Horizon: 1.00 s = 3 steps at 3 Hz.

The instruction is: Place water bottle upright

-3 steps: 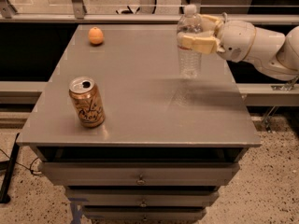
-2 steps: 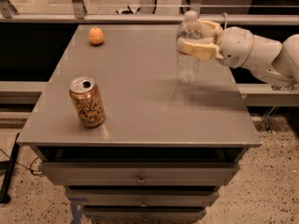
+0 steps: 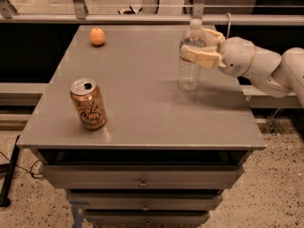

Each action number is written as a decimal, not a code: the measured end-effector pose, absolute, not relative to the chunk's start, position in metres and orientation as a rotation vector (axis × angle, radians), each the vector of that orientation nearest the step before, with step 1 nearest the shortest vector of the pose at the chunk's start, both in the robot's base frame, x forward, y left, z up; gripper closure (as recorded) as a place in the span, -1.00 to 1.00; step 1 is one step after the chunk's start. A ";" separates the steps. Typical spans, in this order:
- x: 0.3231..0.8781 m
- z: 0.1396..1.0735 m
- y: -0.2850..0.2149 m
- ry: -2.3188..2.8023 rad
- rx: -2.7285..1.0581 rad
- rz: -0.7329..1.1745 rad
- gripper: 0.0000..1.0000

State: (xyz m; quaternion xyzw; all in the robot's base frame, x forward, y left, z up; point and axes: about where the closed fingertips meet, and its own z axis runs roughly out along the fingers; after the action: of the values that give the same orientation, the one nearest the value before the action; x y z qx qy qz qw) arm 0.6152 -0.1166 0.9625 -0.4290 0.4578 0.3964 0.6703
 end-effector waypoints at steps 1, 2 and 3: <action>0.617 0.958 -0.117 1.040 -0.951 0.910 1.00; 0.618 0.954 -0.119 1.056 -0.944 0.921 0.65; 0.619 0.950 -0.120 1.072 -0.936 0.931 0.17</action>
Offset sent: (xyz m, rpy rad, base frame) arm 0.0054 -0.0106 -0.0155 0.0127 0.0654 -0.0097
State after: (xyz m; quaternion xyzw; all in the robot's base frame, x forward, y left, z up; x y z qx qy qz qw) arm 0.6186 -0.1200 0.9497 -0.4138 0.4736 0.4114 0.6597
